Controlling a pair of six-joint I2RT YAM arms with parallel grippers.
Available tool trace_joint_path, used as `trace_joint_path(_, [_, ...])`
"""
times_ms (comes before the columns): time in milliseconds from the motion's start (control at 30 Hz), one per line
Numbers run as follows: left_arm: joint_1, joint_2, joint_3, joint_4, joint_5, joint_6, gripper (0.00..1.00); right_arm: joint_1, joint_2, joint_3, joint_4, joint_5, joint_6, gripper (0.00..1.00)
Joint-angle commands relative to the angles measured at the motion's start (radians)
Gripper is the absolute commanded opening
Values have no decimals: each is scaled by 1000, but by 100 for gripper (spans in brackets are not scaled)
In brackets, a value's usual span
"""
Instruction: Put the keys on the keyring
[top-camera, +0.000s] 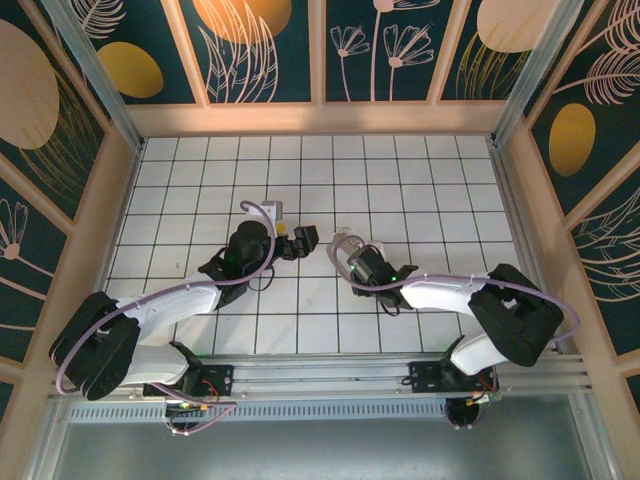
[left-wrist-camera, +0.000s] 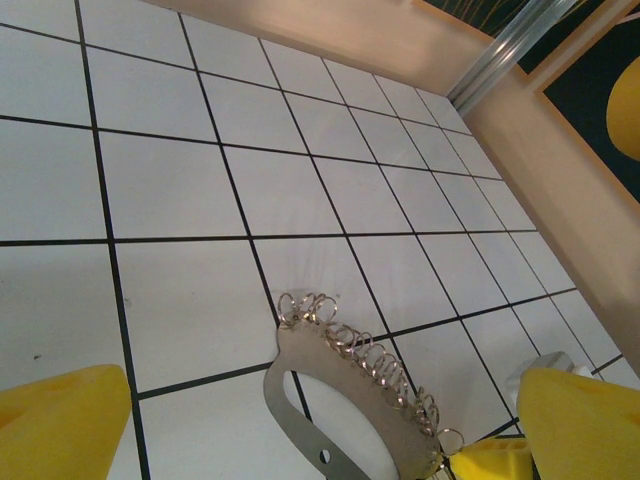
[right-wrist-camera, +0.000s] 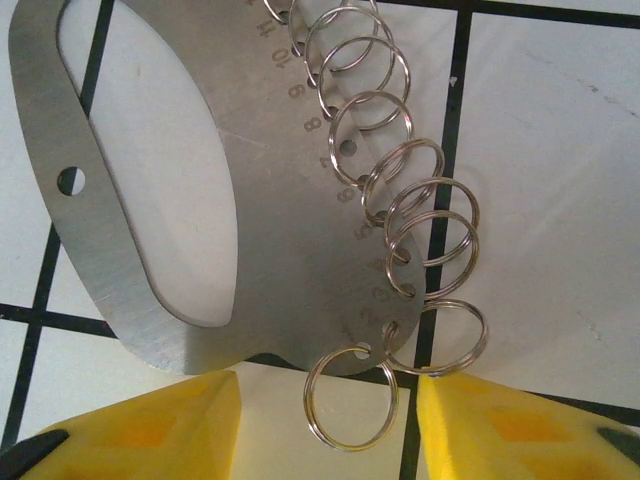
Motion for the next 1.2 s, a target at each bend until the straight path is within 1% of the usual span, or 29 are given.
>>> trace_joint_path(0, [-7,9,14,14,12,18,99,12,22,29,-37,47,-21,48])
trace_joint_path(100, [-7,9,14,14,13,18,98,17,38,37,-42,67,-23,44])
trace_joint_path(233, [-6,6,14,13,13,19,99,21,56,47,-54,100,-17,43])
trace_joint_path(367, [-7,7,13,13,13,20,99,21,64,51,-59,107,-16,43])
trace_joint_path(467, [-7,8,11,13,13,20,99,21,68,55,-70,117,-16,36])
trace_joint_path(700, [-6,7,13,12,17,23,99,21,47,51,-89,128,-10,31])
trace_joint_path(833, [-7,10,13,14,18,23,99,21,38,47,-94,130,-6,26])
trace_joint_path(1167, [-7,20,13,22,30,23,99,21,32,53,-98,136,-7,17])
